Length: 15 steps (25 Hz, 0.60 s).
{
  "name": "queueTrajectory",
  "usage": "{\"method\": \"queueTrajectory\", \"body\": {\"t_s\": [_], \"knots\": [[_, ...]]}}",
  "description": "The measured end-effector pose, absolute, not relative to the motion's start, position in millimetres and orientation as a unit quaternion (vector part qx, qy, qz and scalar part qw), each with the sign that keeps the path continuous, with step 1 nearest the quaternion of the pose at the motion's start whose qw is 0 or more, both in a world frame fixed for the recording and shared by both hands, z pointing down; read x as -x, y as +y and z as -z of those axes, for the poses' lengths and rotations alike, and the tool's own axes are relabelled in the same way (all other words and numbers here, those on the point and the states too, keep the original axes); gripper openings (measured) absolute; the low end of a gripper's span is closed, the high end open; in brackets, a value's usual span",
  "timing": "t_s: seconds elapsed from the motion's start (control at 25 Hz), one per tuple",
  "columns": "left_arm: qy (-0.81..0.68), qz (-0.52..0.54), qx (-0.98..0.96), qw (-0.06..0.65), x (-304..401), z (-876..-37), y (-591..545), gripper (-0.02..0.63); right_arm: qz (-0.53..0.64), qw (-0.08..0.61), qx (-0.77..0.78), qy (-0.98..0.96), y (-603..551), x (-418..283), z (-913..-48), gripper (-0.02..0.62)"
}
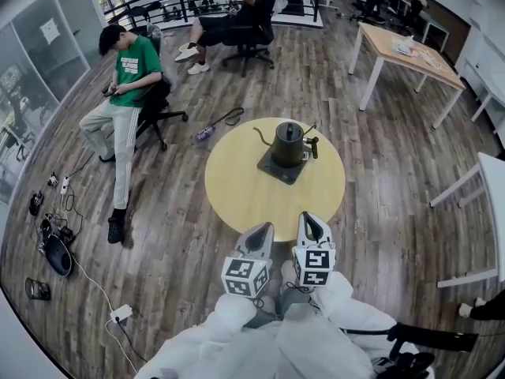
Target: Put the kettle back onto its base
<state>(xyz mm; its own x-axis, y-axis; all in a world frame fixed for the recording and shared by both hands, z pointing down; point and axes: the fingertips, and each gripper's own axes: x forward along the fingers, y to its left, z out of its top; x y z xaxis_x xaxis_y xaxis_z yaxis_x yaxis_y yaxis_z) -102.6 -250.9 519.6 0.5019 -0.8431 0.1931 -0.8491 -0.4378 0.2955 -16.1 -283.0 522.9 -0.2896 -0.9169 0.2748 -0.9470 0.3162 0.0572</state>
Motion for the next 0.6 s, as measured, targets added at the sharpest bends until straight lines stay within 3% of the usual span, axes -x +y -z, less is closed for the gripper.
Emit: {"method": "queueTrajectory", "body": {"t_s": [0.6], "knots": [[-0.510, -0.023, -0.842, 0.173, 80, -508, -256, 0.000, -0.052, 0.108, -0.584, -0.803, -275, -4, -502, 0.012]]}}
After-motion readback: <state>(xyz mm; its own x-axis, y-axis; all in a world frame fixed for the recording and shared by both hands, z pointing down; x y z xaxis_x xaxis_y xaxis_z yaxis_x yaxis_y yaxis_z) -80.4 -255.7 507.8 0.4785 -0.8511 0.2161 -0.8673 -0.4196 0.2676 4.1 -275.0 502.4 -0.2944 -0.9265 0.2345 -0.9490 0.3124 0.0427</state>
